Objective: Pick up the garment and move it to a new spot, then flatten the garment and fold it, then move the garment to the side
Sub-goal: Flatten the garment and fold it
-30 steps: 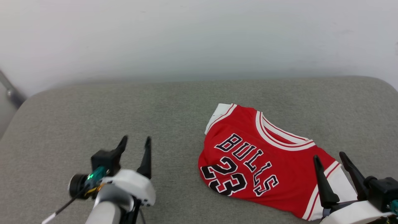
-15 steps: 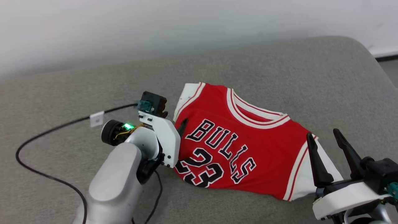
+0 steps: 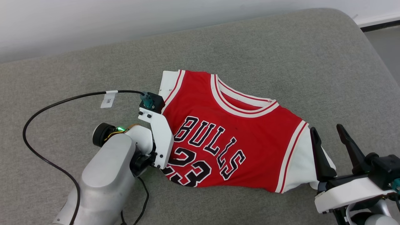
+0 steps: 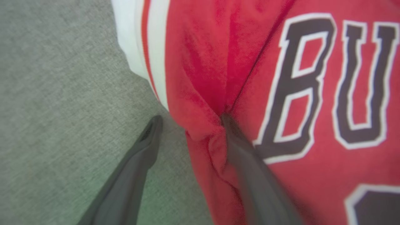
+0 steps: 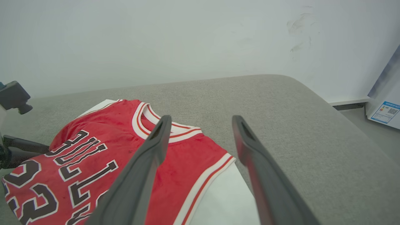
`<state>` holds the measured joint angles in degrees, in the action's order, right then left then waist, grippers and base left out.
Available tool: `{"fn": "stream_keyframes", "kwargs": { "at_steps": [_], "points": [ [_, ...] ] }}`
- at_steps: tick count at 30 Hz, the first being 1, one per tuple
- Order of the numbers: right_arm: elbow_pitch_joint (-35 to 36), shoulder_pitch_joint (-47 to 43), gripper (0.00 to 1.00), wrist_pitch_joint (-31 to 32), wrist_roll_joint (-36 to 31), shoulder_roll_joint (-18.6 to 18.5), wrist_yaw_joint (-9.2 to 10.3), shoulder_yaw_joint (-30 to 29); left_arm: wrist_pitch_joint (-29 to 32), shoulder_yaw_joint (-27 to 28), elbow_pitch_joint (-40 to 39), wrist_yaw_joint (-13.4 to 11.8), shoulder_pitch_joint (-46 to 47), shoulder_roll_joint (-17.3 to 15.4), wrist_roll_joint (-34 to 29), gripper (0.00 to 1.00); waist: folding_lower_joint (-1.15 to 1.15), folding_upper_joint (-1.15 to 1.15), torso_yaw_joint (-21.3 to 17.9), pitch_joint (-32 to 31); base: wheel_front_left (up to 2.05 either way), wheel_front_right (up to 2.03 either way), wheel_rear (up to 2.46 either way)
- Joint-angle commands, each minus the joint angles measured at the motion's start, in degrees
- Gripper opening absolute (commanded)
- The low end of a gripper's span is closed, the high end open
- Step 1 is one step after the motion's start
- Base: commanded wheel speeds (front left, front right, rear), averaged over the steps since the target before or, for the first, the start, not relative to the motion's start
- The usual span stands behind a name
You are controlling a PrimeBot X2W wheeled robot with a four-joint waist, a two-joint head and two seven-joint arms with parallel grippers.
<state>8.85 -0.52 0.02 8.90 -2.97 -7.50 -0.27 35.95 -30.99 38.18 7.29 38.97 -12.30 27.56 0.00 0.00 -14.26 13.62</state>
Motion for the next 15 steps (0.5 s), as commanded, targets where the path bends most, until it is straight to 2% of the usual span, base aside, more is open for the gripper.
{"fn": "stream_keyframes", "kwargs": {
  "at_steps": [1, 2, 4, 7, 11, 15],
  "points": [
    [-0.19, 1.04, 1.00, -0.31, 0.27, 0.15, 0.02, -0.01, 3.36, -2.97, 2.59, 0.37, -4.78, 0.50, 1.29, 0.45, 0.00, 0.00, 0.09, 0.04, 0.00, 0.00, 0.00],
    [-0.31, 1.17, 1.00, -0.41, 0.14, 0.15, 0.02, 0.05, 3.75, -3.63, 2.38, 0.37, -4.69, 0.11, 1.86, 0.02, 0.00, 0.00, 0.20, -0.05, 0.00, 0.00, 0.00],
    [-0.43, 1.37, 1.00, -0.45, -0.13, 0.15, 0.03, -0.16, 2.57, -4.22, 1.45, 0.31, -3.91, -0.85, 2.33, 0.00, 0.00, 0.00, 0.67, -0.36, 0.00, 0.00, 0.00],
    [-0.31, 1.02, 1.00, -0.17, -0.51, 0.16, 0.02, -0.63, -2.34, -3.37, -0.79, 0.08, -1.79, -2.17, 1.41, 0.00, 0.00, 0.00, 2.01, -1.31, 0.00, 0.00, 0.00],
    [0.28, -0.16, 1.00, 0.53, -1.35, 0.15, 0.02, -1.61, -9.44, -2.61, -5.63, -1.48, -0.51, -3.53, -0.82, 0.00, 0.00, 0.00, 5.10, -3.41, 0.00, 0.00, 0.00],
    [1.36, -1.39, 1.00, 1.59, -1.94, 0.13, 0.03, -2.49, -12.14, -2.48, -13.50, -3.31, -3.43, -6.93, -2.75, 0.00, 0.00, 0.00, 9.30, -5.80, 0.00, 0.00, 0.00]
  ]
}}
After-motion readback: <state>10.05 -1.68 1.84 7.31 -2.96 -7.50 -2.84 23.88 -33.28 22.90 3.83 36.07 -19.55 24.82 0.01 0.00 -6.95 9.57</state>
